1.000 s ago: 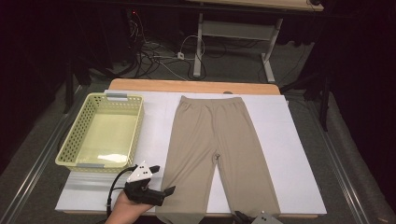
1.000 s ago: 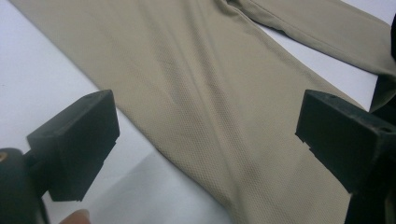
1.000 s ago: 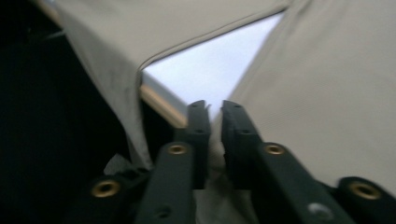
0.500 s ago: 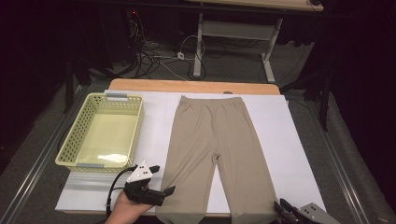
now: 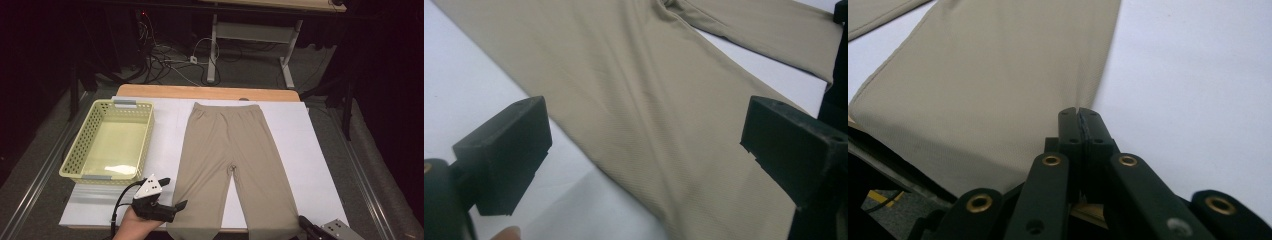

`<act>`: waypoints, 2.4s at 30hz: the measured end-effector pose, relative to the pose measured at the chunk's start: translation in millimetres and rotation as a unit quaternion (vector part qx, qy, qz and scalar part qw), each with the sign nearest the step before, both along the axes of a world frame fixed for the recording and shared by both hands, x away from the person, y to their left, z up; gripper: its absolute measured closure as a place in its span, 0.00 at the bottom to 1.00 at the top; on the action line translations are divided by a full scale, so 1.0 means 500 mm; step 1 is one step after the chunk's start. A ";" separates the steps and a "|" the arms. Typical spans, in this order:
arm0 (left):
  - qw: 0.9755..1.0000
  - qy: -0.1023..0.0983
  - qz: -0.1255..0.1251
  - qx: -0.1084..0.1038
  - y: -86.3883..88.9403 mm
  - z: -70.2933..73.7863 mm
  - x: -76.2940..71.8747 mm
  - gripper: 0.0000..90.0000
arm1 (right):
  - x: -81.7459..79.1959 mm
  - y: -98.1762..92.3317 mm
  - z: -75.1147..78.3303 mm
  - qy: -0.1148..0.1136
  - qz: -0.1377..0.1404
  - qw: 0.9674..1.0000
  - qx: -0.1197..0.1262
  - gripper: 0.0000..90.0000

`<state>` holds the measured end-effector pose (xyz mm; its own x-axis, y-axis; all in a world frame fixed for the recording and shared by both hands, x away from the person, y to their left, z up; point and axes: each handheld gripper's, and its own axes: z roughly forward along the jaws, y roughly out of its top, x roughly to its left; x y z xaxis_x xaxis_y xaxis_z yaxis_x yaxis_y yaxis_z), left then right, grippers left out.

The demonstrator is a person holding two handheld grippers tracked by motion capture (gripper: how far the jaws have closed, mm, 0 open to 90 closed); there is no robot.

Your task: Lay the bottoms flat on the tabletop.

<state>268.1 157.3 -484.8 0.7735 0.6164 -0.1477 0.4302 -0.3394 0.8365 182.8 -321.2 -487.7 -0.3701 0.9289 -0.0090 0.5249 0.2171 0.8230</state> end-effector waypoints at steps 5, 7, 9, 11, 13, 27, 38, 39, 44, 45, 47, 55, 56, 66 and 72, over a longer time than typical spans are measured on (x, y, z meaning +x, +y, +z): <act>0.999 -0.019 -0.040 0.005 -0.060 0.019 -0.050 0.17 | 0.000 0.041 0.020 -0.022 0.035 0.999 0.010 0.88; 0.997 -0.018 -0.069 0.017 -0.099 0.015 -0.073 0.31 | -0.001 0.080 0.018 -0.020 0.068 0.997 0.007 0.88; 0.995 -0.008 -0.094 0.046 -0.142 0.006 -0.091 0.42 | -0.001 0.122 0.012 -0.014 0.105 0.994 0.001 0.88; 0.992 -0.004 -0.114 0.061 -0.178 -0.005 -0.105 0.49 | -0.002 0.158 0.009 -0.012 0.134 0.991 -0.006 0.87; 0.989 -0.003 -0.128 0.070 -0.206 -0.013 -0.114 0.53 | 0.000 0.195 0.006 -0.011 0.160 0.987 -0.008 0.85; 0.985 -0.053 -0.117 0.117 -0.228 -0.020 -0.131 0.97 | 0.010 0.242 -0.012 -0.013 0.177 0.982 -0.068 1.00; 0.980 -0.046 -0.147 0.122 -0.225 -0.013 -0.170 0.96 | -0.025 0.246 -0.006 -0.013 0.209 0.975 -0.069 0.99; 0.981 -0.043 -0.147 0.121 -0.224 -0.015 -0.170 0.96 | -0.026 0.245 -0.005 -0.012 0.209 0.975 -0.068 0.98; 0.985 -0.038 -0.135 0.095 -0.211 -0.014 -0.159 0.78 | -0.023 0.239 0.003 -0.018 0.208 0.977 -0.041 0.86; 0.987 -0.040 -0.127 0.086 -0.206 -0.011 -0.156 0.74 | -0.022 0.238 0.004 -0.019 0.209 0.977 -0.036 0.84; 0.990 -0.042 -0.115 0.076 -0.195 -0.007 -0.151 0.64 | -0.019 0.236 0.006 -0.022 0.208 0.978 -0.026 0.78; 0.998 -0.030 -0.039 0.028 -0.125 0.014 -0.120 0.31 | 0.010 0.229 0.007 -0.028 0.195 0.980 0.016 0.48; 0.999 -0.031 -0.031 0.022 -0.114 0.016 -0.117 0.29 | 0.014 0.230 0.006 -0.028 0.193 0.981 0.022 0.45; 0.999 0.008 0.045 -0.001 -0.016 0.023 -0.083 0.08 | 0.050 0.224 0.002 -0.044 0.166 0.984 0.049 0.17; 0.996 0.003 0.087 -0.006 0.016 0.028 -0.077 0.00 | 0.064 0.223 0.006 -0.053 0.147 0.987 0.047 0.00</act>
